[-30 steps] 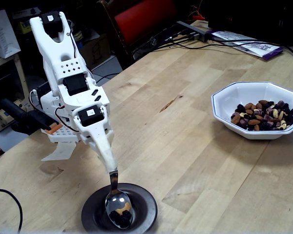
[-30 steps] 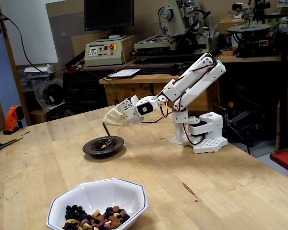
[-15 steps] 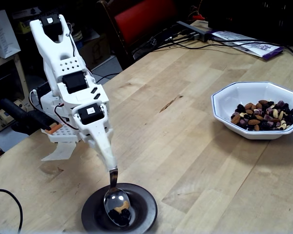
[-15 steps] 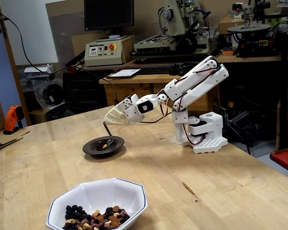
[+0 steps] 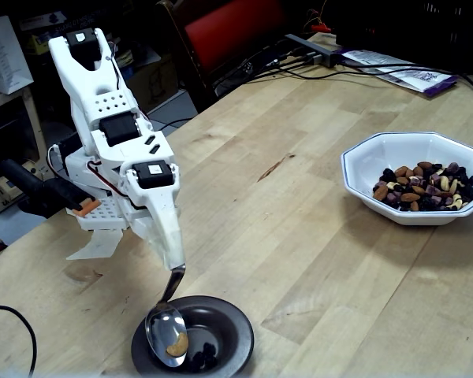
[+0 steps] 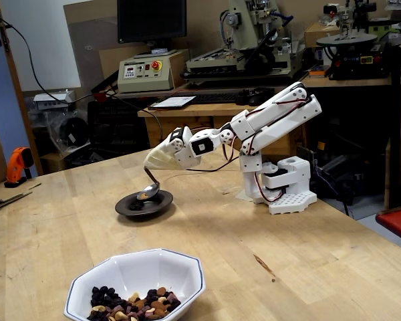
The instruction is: Use spoon to transfer food from the white bowl to brown plate
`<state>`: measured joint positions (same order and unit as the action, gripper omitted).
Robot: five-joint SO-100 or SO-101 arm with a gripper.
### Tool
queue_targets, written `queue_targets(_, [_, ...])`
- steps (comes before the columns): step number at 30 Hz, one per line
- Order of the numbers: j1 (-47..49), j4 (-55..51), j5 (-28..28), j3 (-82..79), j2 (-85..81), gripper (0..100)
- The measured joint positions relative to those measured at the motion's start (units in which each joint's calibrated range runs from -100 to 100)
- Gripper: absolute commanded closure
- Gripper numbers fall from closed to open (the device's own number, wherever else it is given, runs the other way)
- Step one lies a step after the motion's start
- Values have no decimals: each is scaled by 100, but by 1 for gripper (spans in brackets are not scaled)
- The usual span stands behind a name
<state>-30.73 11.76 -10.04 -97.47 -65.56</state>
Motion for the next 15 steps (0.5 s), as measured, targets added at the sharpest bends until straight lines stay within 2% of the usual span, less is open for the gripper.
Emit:
queue_targets(6, [0,0,-73,0,0,96])
queue_targets(15, [0,0,-562,0,0,96])
